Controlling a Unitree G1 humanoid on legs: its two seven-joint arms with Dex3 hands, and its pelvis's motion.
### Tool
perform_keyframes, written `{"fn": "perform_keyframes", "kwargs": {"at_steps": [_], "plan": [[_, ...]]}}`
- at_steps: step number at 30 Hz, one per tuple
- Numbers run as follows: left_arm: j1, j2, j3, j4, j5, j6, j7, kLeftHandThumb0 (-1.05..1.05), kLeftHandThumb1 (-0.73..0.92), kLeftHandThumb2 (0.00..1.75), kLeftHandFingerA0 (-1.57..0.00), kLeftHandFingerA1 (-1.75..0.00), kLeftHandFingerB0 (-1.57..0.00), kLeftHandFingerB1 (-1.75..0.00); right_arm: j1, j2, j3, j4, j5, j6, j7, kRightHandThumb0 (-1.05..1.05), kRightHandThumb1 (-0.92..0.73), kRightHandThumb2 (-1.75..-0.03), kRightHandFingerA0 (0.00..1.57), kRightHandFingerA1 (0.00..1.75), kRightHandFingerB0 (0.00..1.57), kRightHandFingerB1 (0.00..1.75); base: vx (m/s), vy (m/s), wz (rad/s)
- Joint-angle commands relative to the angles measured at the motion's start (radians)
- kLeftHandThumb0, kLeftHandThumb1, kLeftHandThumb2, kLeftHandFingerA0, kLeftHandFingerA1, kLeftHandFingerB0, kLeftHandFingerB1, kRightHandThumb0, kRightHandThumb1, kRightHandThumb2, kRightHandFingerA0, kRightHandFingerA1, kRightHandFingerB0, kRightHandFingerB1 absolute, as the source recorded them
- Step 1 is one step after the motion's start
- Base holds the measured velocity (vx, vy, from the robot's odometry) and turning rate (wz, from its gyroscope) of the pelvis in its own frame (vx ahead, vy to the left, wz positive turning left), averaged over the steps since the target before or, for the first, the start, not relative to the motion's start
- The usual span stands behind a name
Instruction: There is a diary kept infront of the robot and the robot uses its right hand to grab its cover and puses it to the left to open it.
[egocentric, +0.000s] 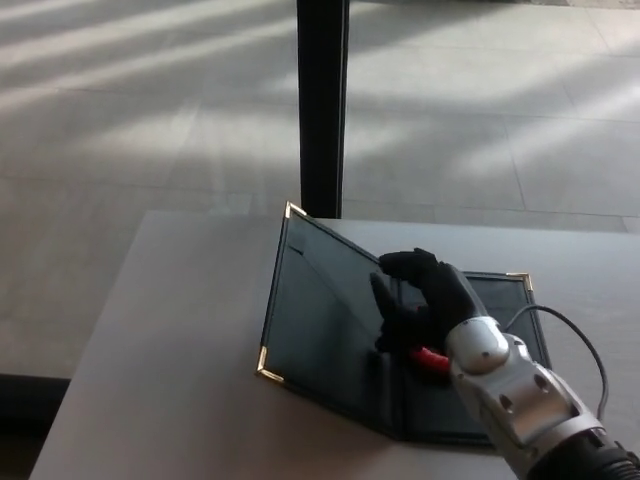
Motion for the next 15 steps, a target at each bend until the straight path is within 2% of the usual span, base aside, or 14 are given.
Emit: {"fn": "perform_keyframes", "kwargs": {"at_steps": [1,2,3,4,5,6,7,8,10,11,12,13,14,15], "plan": [[-0.007,0.017,-0.005,-0.004,0.007,-0.025,0.014,-1.05,0.92,1.04,-0.32,-1.60,-0.22,-1.39,-0.030,0.080,0.053,0.040,-0.087,-0.111,0.027,-0.91,-0.91,-0.68,0.72,1.18,0.18,0.42,0.00,0.000,0.00],[-0.007,0.018,-0.005,-0.003,0.007,-0.025,0.018,-1.05,0.92,1.04,-0.33,-1.61,-0.23,-1.42,-0.021,0.092,0.075,0.028,-0.100,-0.119,0.043,-0.78,-0.66,-1.14,0.81,1.15,0.00,0.45,0.00,0.000,0.00],[-0.007,0.018,-0.006,-0.001,0.008,-0.027,0.019,-1.05,0.92,1.04,-0.33,-1.61,-0.23,-1.43,-0.018,0.097,0.092,0.022,-0.114,-0.120,0.052,-0.90,-0.92,-0.72,0.71,1.21,0.16,0.42,0.00,0.000,0.00],[-0.006,0.019,-0.006,0.001,0.008,-0.029,0.018,-1.05,0.92,1.04,-0.33,-1.61,-0.23,-1.43,-0.017,0.099,0.105,0.020,-0.127,-0.119,0.057,-0.90,-0.92,-0.72,0.71,1.21,0.16,0.42,0.00,0.000,0.00],[-0.004,0.018,-0.010,0.001,0.011,-0.030,0.014,-1.05,0.92,1.04,-0.33,-1.61,-0.23,-1.42,-0.008,0.100,0.113,0.014,-0.136,-0.129,0.054,-0.88,-0.92,-0.71,0.53,0.90,0.20,0.43,0.00,0.000,0.00],[-0.003,0.017,-0.013,0.001,0.013,-0.035,0.014,-1.05,0.92,1.04,-0.33,-1.59,-0.25,-1.41,0.005,0.098,0.126,0.015,-0.145,-0.163,0.062,-0.86,-0.92,-0.71,0.44,0.69,0.20,0.44,0.00,0.000,0.00],[-0.003,0.016,-0.016,0.000,0.014,-0.037,0.012,-0.86,0.51,1.36,-0.33,-1.08,0.00,-0.84,0.011,0.093,0.133,0.021,-0.151,-0.184,0.074,-0.90,-0.92,-0.71,0.50,0.74,0.22,0.43,0.00,0.000,0.00],[-0.005,0.017,-0.016,-0.001,0.013,-0.031,0.016,-0.86,0.54,1.38,-0.32,-1.07,0.00,-0.84,0.016,0.086,0.140,0.023,-0.160,-0.191,0.082,-0.91,-0.92,-0.69,0.60,0.83,0.24,0.42,0.00,0.000,0.00],[-0.006,0.018,-0.016,-0.001,0.010,-0.028,0.017,-0.84,0.52,1.36,-0.33,-1.07,0.00,-0.83,0.018,0.079,0.146,0.024,-0.173,-0.185,0.096,-0.91,-0.92,-0.70,0.55,0.78,0.21,0.42,0.00,0.000,0.00],[-0.006,0.020,-0.015,0.000,0.009,-0.027,0.014,-1.05,0.92,1.05,-0.31,-1.59,-0.23,-1.38,0.019,0.078,0.149,0.023,-0.177,-0.175,0.101,-0.75,-0.65,-1.15,0.70,0.96,0.03,0.47,0.00,0.000,0.00],[-0.005,0.022,-0.013,-0.002,0.007,-0.027,0.014,-1.05,0.92,1.04,-0.31,-1.61,-0.24,-1.41,0.027,0.071,0.150,0.020,-0.186,-0.170,0.104,-0.88,-0.92,-0.70,0.66,1.24,0.19,0.43,0.00,0.000,0.00],[-0.005,0.021,-0.011,-0.003,0.005,-0.025,0.018,-1.05,0.92,1.04,-0.31,-1.61,-0.24,-1.41,0.038,0.060,0.151,0.016,-0.194,-0.175,0.107,-0.88,-0.92,-0.70,0.66,1.24,0.19,0.43,0.00,0.000,0.00],[-0.006,0.021,-0.009,-0.003,0.002,-0.023,0.016,-1.05,0.92,1.04,-0.30,-1.62,-0.24,-1.42,0.042,0.055,0.147,0.017,-0.196,-0.175,0.112,-0.88,-0.92,-0.70,0.49,1.03,0.20,0.42,0.00,0.000,0.00],[-0.001,0.019,-0.014,-0.002,0.007,-0.027,0.012,-1.05,0.92,1.06,-0.30,-1.61,-0.23,-1.40,0.050,0.038,0.154,0.006,-0.208,-0.169,0.126,-0.88,-0.92,-0.72,0.38,0.81,0.21,0.44,0.00,0.000,0.00]]}}
